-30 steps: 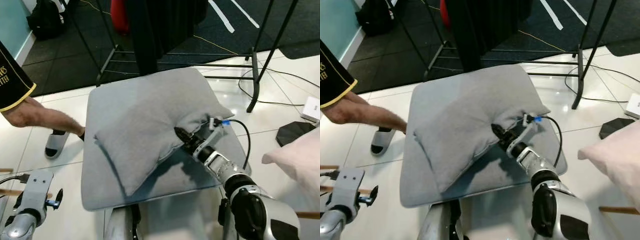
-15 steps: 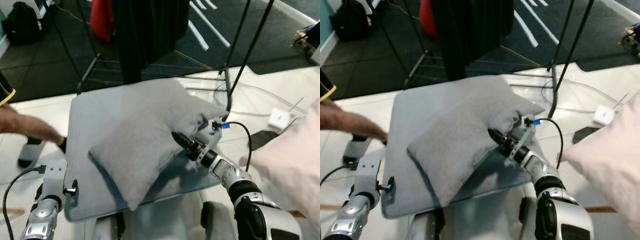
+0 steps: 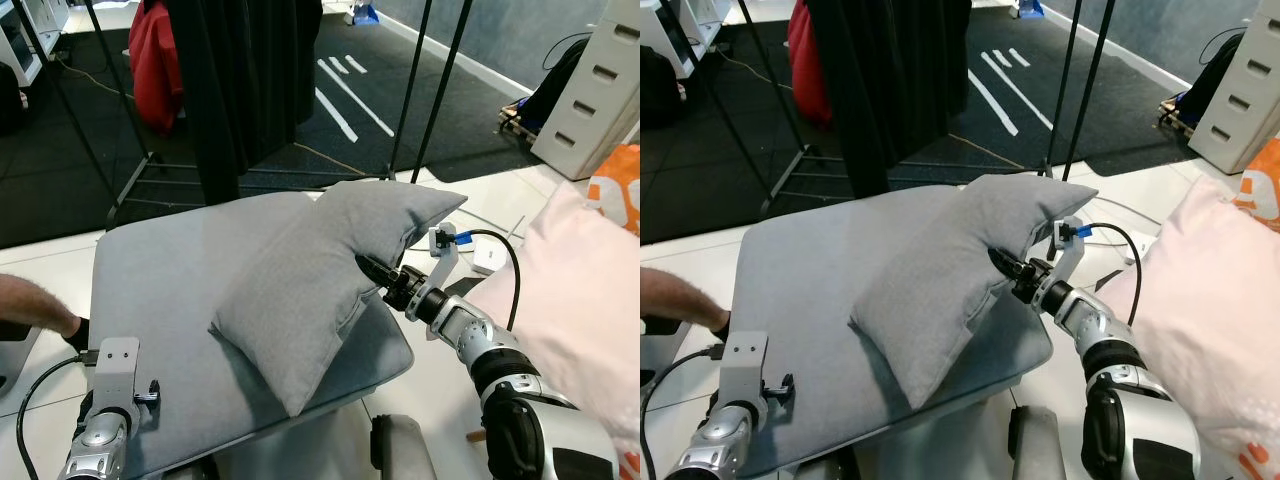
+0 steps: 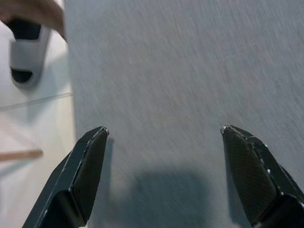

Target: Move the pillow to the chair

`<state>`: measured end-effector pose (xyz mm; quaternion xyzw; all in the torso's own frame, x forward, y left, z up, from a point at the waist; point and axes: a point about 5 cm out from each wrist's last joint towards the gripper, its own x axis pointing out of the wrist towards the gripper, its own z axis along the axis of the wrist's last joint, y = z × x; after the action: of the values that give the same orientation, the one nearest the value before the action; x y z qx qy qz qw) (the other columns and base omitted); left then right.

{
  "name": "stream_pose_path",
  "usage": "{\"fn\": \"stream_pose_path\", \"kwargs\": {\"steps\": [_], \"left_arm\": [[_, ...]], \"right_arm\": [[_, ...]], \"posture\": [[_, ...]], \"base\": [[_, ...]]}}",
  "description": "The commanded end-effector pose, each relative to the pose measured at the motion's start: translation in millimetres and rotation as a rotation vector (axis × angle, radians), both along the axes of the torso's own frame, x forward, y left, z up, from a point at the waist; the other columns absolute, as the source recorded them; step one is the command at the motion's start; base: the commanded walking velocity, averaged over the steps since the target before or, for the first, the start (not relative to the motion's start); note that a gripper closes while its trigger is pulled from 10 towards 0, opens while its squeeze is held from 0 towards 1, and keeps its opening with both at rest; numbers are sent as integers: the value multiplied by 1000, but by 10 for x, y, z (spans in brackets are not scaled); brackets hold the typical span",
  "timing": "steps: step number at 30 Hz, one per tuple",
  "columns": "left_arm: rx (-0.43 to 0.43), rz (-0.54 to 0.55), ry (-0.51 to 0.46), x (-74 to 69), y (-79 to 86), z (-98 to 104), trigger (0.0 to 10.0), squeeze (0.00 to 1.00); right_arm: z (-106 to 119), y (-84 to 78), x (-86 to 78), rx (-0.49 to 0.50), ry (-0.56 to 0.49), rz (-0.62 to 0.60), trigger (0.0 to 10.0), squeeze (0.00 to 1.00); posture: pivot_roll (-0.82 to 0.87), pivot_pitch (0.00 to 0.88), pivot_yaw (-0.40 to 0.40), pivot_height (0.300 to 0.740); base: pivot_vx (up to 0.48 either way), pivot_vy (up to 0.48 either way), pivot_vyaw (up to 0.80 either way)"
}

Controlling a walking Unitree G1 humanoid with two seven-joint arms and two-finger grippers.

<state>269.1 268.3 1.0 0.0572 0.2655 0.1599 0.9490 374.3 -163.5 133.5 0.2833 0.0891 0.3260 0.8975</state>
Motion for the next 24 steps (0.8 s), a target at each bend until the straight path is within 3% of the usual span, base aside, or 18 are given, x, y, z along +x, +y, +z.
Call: {"fn": "stream_pose_path", "kwargs": {"steps": [1,4,9,18,24], "left_arm": [[-29,13,87,-159,-48,-183,10000,0],[-30,-13,133,-231,-113,-274,10000,0],[-23,-55,209,-363,-199,-411,10000,0],[18,-119,264,-382,-280,-461,10000,0],[24,-122,270,-379,-275,-461,10000,0]], "right_arm": [[-56,-9,-17,-22,3,-23,0,0],[-176,-38,-66,-52,45,-37,0,0],[-276,-87,-117,-83,78,-44,0,0],[-457,-176,-204,-133,145,-91,0,0],[-456,-161,-199,-132,146,-96,0,0]], "posture": [[-143,38,-39,537],[-148,37,-39,546],[-158,32,-41,561],[-153,28,-41,585],[-150,25,-36,604]], "base": [[-480,0,0],[-452,0,0],[0,0,0],[0,0,0],[0,0,0]]}}
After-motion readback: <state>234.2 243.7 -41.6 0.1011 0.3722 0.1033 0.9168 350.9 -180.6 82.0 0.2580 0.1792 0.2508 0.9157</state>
